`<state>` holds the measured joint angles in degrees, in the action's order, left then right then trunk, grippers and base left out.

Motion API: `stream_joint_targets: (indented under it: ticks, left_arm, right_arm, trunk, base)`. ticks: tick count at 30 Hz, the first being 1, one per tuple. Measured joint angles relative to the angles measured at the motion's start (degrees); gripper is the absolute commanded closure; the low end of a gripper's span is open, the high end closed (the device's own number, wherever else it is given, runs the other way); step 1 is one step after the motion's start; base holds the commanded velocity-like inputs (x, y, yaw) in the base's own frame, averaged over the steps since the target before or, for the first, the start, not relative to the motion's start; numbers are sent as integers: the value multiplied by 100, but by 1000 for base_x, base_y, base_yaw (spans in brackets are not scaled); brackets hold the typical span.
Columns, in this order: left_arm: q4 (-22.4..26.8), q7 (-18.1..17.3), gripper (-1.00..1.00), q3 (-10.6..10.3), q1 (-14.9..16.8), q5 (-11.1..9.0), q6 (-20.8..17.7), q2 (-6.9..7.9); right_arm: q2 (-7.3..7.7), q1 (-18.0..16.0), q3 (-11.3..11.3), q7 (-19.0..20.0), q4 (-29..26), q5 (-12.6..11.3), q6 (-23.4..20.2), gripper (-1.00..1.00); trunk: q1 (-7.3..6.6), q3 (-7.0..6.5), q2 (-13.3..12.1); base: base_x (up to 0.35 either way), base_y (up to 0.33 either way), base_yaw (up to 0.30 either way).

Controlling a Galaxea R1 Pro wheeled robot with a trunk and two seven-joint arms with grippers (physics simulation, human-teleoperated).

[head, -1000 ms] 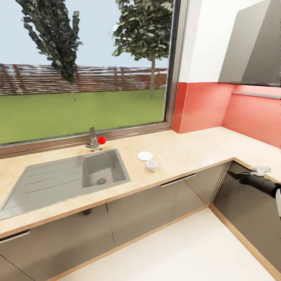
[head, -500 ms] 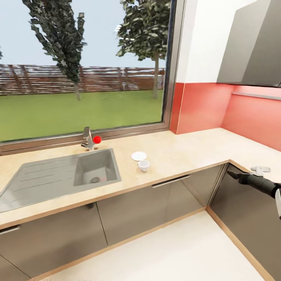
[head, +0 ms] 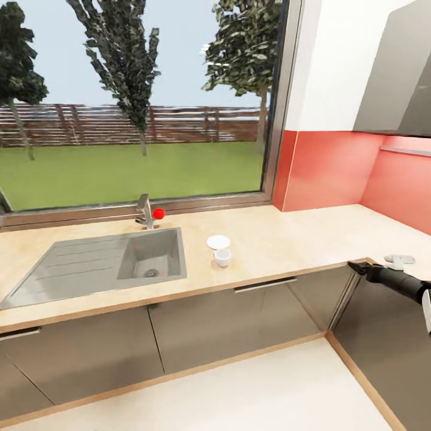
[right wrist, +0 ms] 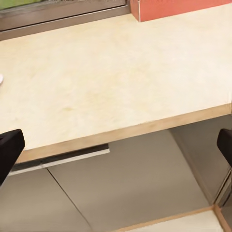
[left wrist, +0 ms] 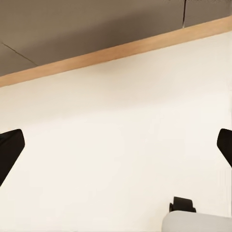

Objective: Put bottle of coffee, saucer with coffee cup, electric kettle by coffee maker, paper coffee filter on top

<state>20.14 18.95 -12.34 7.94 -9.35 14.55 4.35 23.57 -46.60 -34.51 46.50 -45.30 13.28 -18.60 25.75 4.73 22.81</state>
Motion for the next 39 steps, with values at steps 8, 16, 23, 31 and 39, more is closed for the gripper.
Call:
stream_joint_targets:
  ticks: [8, 16, 23, 31, 39]
  left_arm:
    - [0, 0, -100, 0, 0, 0, 0, 0]
    - [0, 0, -100, 0, 0, 0, 0, 0]
    - [-1, -1, -100, 1, 1, 0, 1, 0]
    - [-1, 1, -100, 7, 1, -2, 5, 0]
    - [0, 1, -100, 9, 1, -7, 9, 0]
  right_arm:
    - [0, 0, 2, 0, 1, 0, 0, -100]
    - [0, 0, 2, 1, 0, 0, 0, -100]
    - [-7, 1, 2, 2, 0, 0, -8, -100]
    - [-31, 2, 10, 2, 2, -1, -7, -100]
    - [-36, 2, 3, 1, -12, -1, -13, -100]
  trunk:
    - [1, -48, 0]
    - [1, -97, -1]
    - [2, -136, -1]
    - [1, -142, -1]
    - [1, -142, -1]
  base:
    - [57, -273, 220]
    - [-40, -273, 215]
    - [-83, -272, 136]
    - [-83, -141, 13]
    - [-6, -8, 1]
